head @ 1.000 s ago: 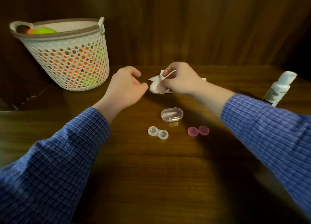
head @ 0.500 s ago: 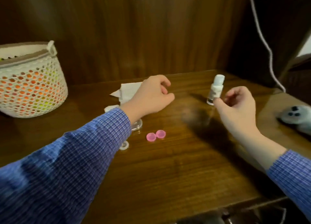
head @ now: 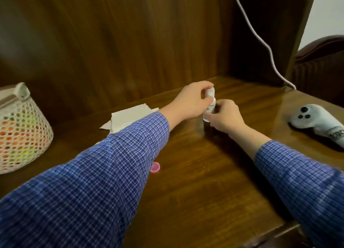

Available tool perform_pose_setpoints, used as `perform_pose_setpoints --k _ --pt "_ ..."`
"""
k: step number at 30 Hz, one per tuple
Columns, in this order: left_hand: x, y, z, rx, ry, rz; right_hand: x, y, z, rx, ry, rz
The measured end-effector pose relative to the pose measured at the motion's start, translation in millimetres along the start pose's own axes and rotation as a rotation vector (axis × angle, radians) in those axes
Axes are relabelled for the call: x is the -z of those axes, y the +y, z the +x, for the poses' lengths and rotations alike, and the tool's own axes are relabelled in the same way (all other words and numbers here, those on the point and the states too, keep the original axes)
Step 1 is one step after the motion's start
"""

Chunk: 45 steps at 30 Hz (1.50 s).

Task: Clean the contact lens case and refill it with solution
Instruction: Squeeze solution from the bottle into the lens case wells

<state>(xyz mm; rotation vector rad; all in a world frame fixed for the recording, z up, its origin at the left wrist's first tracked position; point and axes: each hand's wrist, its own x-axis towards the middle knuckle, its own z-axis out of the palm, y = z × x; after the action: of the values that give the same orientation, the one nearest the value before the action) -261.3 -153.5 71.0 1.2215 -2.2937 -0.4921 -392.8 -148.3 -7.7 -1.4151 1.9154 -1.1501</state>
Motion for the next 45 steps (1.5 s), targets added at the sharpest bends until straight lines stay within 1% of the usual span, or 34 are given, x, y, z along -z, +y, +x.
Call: perform_pose_setpoints --k 3,6,8,11,13,16,18,20,23,29,34,37,39,41,43,45 --pt "2 -3 -5 -0.042 0.119 0.030 4 -4 -10 0.155 -0.021 -0.059" --pt "20 -1 -20 -0.102 0.204 0.054 7 -15 -30 0.332 -0.067 0.004" --pt "38 -1 -38 -0.126 0.218 0.077 6 -23 -49 0.426 -0.131 0.049" --pt "67 -1 -78 -0.145 0.183 0.099 -1 -39 -82 0.502 -0.241 0.169" --pt "87 -1 -110 -0.184 0.136 0.144 -8 -50 -106 0.546 -0.356 0.282" --pt "110 -3 -157 -0.187 0.024 0.327 -24 -65 -140 0.652 -0.442 0.338" --pt "122 -4 -182 -0.150 -0.032 0.380 -35 -74 -160 0.651 -0.527 0.379" --pt "131 -7 -202 -0.103 -0.078 0.357 -45 -82 -178 0.640 -0.609 0.402" --pt "140 -17 -226 -0.031 -0.089 0.337 -62 -94 -199 0.636 -0.679 0.410" --pt "137 -37 -258 0.029 0.034 0.289 -83 -106 -218 0.618 -0.717 0.333" --pt "131 -46 -265 0.050 0.065 0.228 -86 -105 -222 0.620 -0.715 0.274" --pt "128 -47 -265 0.074 0.058 0.240 -86 -104 -222 0.613 -0.718 0.256" --pt "127 -48 -264 0.085 0.101 0.149 -86 -104 -220 0.622 -0.722 0.270" --pt "127 -49 -260 0.121 0.137 -0.021 -85 -102 -218 0.620 -0.728 0.301" --pt "129 -52 -253 0.243 0.121 -0.288 -86 -100 -216 0.606 -0.742 0.346" --pt "130 -55 -247 0.399 0.092 -0.688 -86 -101 -215 0.597 -0.751 0.401"
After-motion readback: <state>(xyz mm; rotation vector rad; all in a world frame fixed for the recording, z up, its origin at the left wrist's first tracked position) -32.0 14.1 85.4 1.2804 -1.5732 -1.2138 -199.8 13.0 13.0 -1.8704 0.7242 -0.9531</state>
